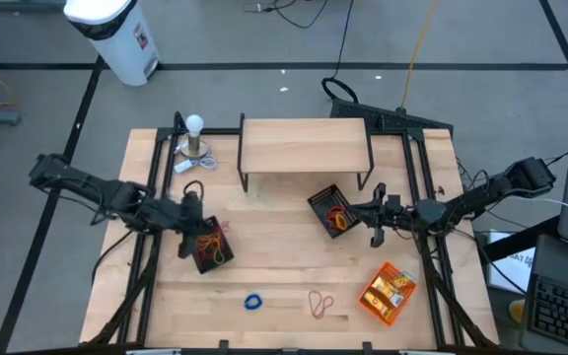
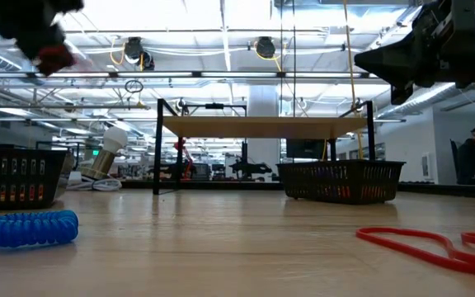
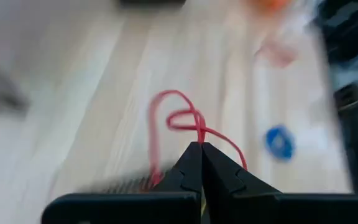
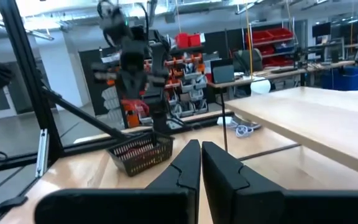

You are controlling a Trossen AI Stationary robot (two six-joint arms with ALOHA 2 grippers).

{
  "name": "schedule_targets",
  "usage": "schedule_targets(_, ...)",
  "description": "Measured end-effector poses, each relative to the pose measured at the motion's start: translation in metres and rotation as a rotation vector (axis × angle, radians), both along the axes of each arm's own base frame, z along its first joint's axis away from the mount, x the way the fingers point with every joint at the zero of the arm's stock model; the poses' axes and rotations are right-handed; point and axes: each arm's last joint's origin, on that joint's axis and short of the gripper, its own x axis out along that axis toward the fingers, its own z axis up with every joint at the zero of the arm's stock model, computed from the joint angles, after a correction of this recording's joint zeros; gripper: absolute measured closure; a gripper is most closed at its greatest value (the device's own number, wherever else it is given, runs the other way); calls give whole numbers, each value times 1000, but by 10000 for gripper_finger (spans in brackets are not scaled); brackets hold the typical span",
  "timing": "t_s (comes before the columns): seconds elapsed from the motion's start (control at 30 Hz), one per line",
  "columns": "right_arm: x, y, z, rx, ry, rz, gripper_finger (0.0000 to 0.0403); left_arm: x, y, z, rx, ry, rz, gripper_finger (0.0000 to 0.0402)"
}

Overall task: Pick & Place Office Desk Supplies
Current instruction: Put the red rubber band into the left black bin

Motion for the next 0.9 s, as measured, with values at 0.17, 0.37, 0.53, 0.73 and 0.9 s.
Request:
schedule_targets(0.17,1,-2,1,19,-11,46,395,-14,1,-16,-20,232,90,401)
schedule_targets(0.37,6,-15,-4,24,36,107,402,-10,0,-30,-45,412,82,401)
schedule_targets(0.53,12,-28,-10,28,171,117,402,-2,-3,-40,-38,494,66,401)
schedule_targets(0.73,12,-32,-10,2,173,96,402,7,-8,-50,-22,563,28,401)
schedule_targets(0.9,13,-32,-9,-25,168,94,402,17,-12,-56,-6,569,-38,401)
